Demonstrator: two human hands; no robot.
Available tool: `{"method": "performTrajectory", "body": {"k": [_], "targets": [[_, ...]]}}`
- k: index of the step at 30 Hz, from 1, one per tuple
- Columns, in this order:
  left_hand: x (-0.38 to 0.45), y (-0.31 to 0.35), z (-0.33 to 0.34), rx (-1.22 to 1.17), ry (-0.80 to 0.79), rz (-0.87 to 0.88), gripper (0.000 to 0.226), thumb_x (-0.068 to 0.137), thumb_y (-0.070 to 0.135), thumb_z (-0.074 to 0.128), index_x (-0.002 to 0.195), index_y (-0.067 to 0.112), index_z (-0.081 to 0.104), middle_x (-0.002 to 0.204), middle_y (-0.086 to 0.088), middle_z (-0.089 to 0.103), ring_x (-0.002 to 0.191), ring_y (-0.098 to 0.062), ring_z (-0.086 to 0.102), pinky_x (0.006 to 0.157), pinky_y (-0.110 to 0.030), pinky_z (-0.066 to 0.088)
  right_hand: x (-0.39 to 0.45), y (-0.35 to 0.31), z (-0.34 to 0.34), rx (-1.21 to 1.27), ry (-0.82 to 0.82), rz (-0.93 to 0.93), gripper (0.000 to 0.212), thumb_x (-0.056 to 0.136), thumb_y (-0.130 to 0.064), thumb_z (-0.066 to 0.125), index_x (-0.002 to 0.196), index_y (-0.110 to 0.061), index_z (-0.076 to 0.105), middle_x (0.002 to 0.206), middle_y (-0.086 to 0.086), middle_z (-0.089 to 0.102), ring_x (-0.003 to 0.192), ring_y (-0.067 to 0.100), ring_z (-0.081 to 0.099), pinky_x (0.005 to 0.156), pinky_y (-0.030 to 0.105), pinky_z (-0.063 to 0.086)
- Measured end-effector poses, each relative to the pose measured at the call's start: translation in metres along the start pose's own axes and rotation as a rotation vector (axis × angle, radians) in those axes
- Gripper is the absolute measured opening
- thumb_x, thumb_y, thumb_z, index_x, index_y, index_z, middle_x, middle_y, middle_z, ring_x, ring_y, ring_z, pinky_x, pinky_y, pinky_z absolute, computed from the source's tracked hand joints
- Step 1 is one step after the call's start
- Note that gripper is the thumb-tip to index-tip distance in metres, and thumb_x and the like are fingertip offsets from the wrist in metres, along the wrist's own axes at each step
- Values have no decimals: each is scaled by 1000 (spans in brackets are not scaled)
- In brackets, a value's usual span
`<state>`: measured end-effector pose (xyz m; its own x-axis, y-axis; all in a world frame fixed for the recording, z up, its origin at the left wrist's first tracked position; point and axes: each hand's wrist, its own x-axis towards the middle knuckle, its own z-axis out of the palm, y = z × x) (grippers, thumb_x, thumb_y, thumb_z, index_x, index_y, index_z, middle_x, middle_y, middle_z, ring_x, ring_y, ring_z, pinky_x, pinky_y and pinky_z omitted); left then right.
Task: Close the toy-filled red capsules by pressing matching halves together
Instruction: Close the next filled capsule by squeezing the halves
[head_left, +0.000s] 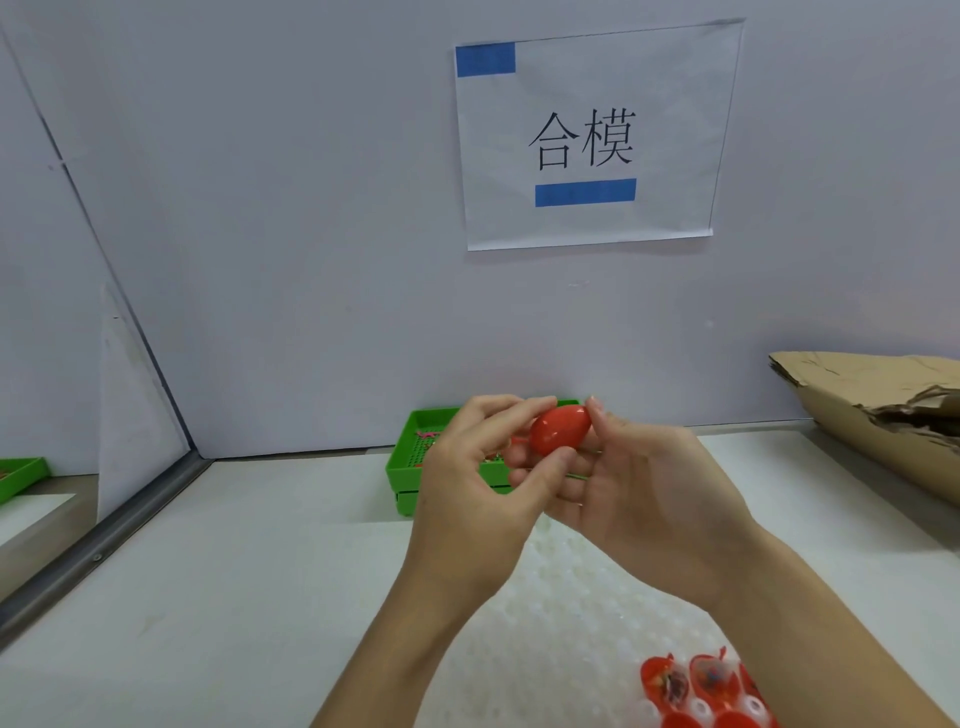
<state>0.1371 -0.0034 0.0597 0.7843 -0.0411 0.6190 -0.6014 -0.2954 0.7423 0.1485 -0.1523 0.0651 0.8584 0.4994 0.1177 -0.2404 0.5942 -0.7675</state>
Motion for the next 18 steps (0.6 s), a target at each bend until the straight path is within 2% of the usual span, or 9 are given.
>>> {"method": "performTrajectory", "body": {"k": [4,8,11,15,18], "targets": [[1,1,0,-69,-22,-28,28,85,17,76,113,21,72,113,7,64,106,-14,65,94,-31,53,0,0,1,74,-37,40,45,95,-33,52,114,4,69,110,26,68,99,34,70,88,39,58],[-1,4,2,-84,-81,-61,27,82,31,68,108,26,66,104,9,67,99,-10,66,86,-25,54,0,1,0,94,-79,54,44,94,-32,54,111,4,71,111,26,67,100,35,69,91,40,57],[-1,4,2,-101,-91,-66,25,80,30,69,104,28,65,94,15,68,91,-8,68,81,-20,54,1,1,-1,81,-75,66,49,94,-37,55,113,6,68,109,26,66,97,35,67,92,40,56],[0,3,0,-70,-82,-44,25,77,30,72,101,32,66,92,17,68,88,-9,68,78,-20,54,1,1,-3,46,-58,71,55,95,-44,56,117,5,67,111,24,65,95,33,67,92,41,56],[-1,4,0,-36,-81,-20,25,77,30,73,101,35,65,93,18,67,90,-10,68,79,-17,52,1,1,-3,17,-55,63,59,96,-43,55,127,7,60,110,22,65,94,31,67,92,42,55]]}}
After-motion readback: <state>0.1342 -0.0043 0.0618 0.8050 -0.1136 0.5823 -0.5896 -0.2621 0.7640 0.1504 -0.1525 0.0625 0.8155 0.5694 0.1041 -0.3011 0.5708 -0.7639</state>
